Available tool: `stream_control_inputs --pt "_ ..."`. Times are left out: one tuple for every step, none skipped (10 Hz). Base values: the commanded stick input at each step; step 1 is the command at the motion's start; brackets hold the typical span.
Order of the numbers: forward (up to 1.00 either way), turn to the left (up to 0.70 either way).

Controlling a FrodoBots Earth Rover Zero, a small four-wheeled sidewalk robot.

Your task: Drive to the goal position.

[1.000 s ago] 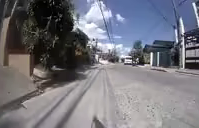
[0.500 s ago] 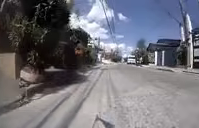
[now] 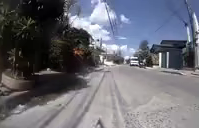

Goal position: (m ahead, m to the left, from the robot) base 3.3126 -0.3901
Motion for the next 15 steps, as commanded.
stream_control_inputs --pt "1.00 -0.05" --pt "1.00 -0.38" --pt "1.00 -0.33" --pt "1.00 -0.27" --pt "1.00 -0.18" --pt "1.00 -0.09" --pt "1.00 -0.02" --pt "1.00 -0.02" --pt "1.00 -0.02" --pt "1.00 -0.02" --pt "1.00 -0.02" --pt "1.00 -0.02" --pt "1.00 -0.02" --pt "1.00 -0.02" --pt "1.00 -0.02"
